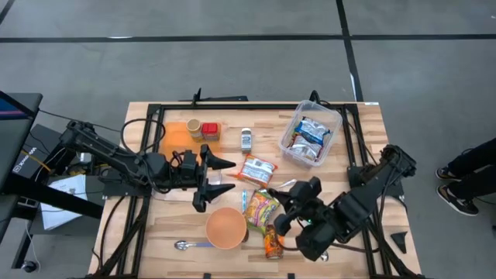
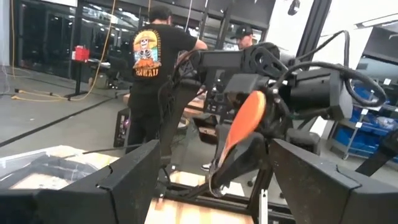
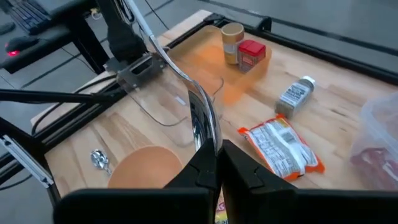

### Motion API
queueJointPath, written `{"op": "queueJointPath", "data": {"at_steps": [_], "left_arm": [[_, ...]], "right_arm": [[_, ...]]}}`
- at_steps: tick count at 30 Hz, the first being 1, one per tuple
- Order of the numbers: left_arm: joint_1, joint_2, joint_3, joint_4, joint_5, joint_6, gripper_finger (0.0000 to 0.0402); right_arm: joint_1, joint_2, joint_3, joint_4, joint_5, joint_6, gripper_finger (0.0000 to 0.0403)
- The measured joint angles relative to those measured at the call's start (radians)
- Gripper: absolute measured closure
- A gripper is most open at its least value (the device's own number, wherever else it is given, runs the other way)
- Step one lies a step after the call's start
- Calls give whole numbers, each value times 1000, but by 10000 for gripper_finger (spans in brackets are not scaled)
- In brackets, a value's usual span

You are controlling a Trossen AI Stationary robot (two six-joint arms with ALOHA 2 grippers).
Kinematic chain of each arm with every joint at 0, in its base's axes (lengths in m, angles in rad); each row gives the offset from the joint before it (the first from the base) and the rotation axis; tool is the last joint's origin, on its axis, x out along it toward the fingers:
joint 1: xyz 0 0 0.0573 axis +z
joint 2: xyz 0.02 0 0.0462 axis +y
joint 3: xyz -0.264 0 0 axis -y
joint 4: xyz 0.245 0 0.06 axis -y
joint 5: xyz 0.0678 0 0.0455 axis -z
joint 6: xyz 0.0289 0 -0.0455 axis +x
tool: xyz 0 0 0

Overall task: Pick & Place Food Item
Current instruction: Put the orange spoon into the bottom transparent bin

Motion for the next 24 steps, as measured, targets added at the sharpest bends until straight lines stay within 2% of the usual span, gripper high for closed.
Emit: {"op": "queueJointPath", "data": {"at_steps": [17,20,24], "left_arm": [[6,0,0,32,-40,57,109],[13,0,0,31,-40,57,127],[14,0,0,31,-44,56,174]], "right_arm": [[-29,0,0,2,-39,-26,403],[-33,0,0,3,-39,-26,403],[-39,0,0,5,-39,-26,403]]}}
